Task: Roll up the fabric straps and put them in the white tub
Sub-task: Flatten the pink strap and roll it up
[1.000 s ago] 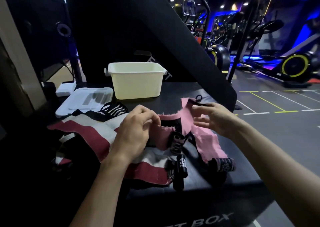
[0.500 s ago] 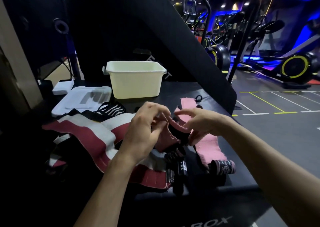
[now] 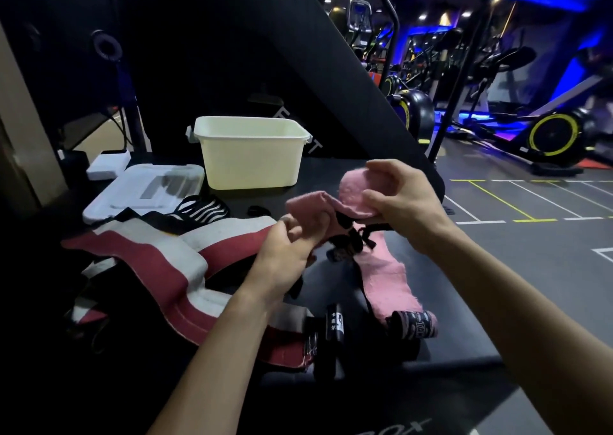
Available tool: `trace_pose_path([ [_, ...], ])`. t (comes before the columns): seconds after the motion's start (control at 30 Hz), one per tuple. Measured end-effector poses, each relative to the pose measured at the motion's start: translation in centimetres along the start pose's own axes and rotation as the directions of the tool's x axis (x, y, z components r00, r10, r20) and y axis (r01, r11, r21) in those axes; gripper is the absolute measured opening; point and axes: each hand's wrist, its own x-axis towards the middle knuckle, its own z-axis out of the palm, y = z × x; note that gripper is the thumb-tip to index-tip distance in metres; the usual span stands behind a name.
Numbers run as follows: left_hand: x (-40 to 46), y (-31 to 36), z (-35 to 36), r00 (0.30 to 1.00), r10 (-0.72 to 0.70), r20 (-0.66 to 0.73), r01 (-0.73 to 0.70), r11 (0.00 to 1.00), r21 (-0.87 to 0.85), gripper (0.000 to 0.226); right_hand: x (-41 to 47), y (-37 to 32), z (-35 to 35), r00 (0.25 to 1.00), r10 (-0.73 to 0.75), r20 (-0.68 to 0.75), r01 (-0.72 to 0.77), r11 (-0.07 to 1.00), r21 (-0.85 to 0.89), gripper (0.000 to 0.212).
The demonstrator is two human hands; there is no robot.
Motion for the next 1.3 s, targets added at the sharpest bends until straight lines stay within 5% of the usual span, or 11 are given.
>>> trace_pose_path([
  [0.13,0.3,-0.3,1.4,0.999,0.034,-0.018,-0.035,0.998,-0.054,0.008,0.6,0.2,-0.8,0.996,-0.063,-0.066,0.064,0.998,0.014,0.059],
  [0.3,0.1,0.4,2.3,0.992,0.120,0.036,-0.118,0.991,-0.055,0.035,2.5,1.4,-2.6,0.981,-0.132,-0.146,0.122,0.990,-0.075,0.074],
  [0.43,0.4,0.5,2.6,0.987,0.156,0.047,-0.157,0.988,0.006,0.031,4.9,4.1,-5.4,0.974,-0.020,-0.226,0.007,0.998,-0.062,0.079],
  [0.6,1.4,0.0,2.7,0.975,-0.012,0.220,-0.002,0.998,0.065,0.018,6.6,8.7,-6.1,0.963,0.182,-0.197,-0.183,0.983,0.013,0.075],
  [0.73,2.4,-0.6,2.1,0.942,-0.095,0.322,0.023,0.975,0.220,0.019,8.2,10.7,-5.3,0.964,0.197,-0.179,-0.220,0.968,-0.118,0.082],
  [0.83,3.1,-0.8,1.6,0.931,-0.145,0.334,0.039,0.952,0.303,0.017,10.5,10.7,-4.0,0.974,0.201,-0.104,-0.213,0.970,-0.120,0.081],
  [1.03,4.1,-1.4,2.2,0.905,-0.213,0.368,0.103,0.949,0.297,0.021,15.9,10.5,-0.1,0.984,0.150,0.099,-0.165,0.971,0.174,0.067],
  [1.2,4.6,-3.0,3.4,0.858,-0.309,0.411,0.130,0.904,0.408,0.024,15.9,14.3,2.4,0.907,0.310,0.285,-0.301,0.950,-0.079,0.056],
  [1.3,4.5,-3.5,3.7,0.839,-0.336,0.429,0.115,0.879,0.464,0.027,15.4,16.4,2.6,0.878,0.344,0.332,-0.350,0.936,-0.042,0.054],
])
